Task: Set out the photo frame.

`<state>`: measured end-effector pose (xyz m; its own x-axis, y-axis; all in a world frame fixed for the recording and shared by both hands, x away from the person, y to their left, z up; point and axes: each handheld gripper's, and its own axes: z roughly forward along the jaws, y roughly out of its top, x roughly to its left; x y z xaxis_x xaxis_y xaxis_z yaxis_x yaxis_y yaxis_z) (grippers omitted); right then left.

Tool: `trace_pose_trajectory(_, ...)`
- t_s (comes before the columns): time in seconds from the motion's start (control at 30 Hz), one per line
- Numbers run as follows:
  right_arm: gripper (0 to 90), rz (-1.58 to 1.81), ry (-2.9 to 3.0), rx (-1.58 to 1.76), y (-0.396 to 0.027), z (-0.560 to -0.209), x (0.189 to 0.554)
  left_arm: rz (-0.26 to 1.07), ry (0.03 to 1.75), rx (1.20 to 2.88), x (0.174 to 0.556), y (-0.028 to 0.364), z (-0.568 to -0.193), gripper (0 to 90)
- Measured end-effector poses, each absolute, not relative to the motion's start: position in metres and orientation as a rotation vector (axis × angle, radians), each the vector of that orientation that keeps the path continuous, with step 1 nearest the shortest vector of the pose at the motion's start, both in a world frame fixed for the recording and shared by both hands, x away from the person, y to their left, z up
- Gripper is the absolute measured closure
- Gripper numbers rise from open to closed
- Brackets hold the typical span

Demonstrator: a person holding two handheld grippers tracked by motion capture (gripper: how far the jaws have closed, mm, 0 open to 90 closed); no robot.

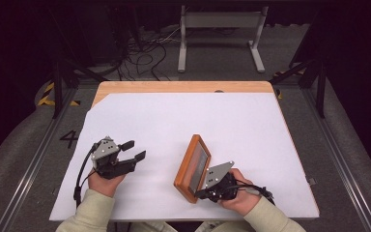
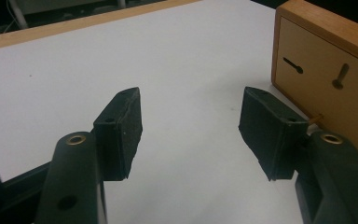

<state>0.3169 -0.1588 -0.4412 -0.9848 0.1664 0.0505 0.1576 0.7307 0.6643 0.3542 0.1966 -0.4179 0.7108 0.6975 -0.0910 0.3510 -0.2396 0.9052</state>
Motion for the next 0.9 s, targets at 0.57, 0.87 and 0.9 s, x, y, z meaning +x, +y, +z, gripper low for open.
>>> trace_pose_trajectory(0.57, 81.0, 1.173, 2.719, 0.518, -0.207, -0.420, 0.337, 0.218, 0.859, 1.884, 0.351, 0.180, -0.393, 26.9)
trace_pose_trajectory(0.87, 67.1, 1.190, 2.576, 0.752, -0.243, -0.416, 0.354, 0.173, 0.876, 1.929, 0.346, 0.165, -0.374, 26.2)
trace_pose_trajectory(0.9, 66.0, 1.188, 2.563, 0.769, -0.247, -0.416, 0.355, 0.173, 0.877, 1.935, 0.345, 0.162, -0.372, 26.1)
